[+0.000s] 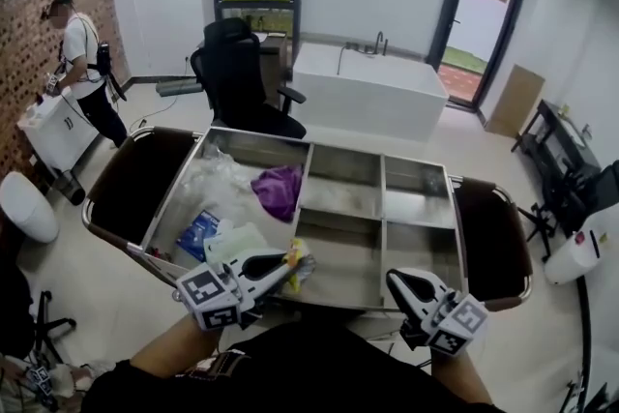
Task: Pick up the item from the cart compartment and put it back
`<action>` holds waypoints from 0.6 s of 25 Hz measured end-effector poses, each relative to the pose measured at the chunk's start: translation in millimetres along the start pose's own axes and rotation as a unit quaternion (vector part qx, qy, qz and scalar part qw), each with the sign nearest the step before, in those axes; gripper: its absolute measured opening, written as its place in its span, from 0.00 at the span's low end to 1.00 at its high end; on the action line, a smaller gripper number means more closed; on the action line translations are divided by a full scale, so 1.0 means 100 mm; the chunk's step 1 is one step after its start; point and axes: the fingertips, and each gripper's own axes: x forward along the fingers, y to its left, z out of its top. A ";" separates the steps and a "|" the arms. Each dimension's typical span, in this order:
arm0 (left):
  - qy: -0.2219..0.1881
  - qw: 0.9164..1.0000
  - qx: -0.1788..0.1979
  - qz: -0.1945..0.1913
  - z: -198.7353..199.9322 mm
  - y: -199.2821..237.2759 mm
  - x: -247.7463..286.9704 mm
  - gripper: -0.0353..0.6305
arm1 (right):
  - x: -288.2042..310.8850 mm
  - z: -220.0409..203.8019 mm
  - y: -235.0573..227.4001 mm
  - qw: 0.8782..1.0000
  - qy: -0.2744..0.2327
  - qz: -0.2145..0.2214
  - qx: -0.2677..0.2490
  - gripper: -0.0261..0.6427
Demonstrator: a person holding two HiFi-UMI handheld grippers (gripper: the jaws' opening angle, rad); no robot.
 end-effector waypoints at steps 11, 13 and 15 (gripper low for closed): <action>0.028 0.999 0.029 -0.015 0.02 -0.09 0.00 0.11 | 0.01 0.02 0.03 1.000 -0.006 0.008 0.006 0.03; 0.026 0.999 0.032 -0.017 0.03 -0.09 0.00 0.11 | 0.01 0.06 0.06 1.000 -0.013 0.012 0.012 0.03; 0.027 0.999 0.032 -0.020 0.02 -0.10 -0.01 0.12 | 0.03 0.11 0.10 0.999 -0.022 0.015 0.019 0.03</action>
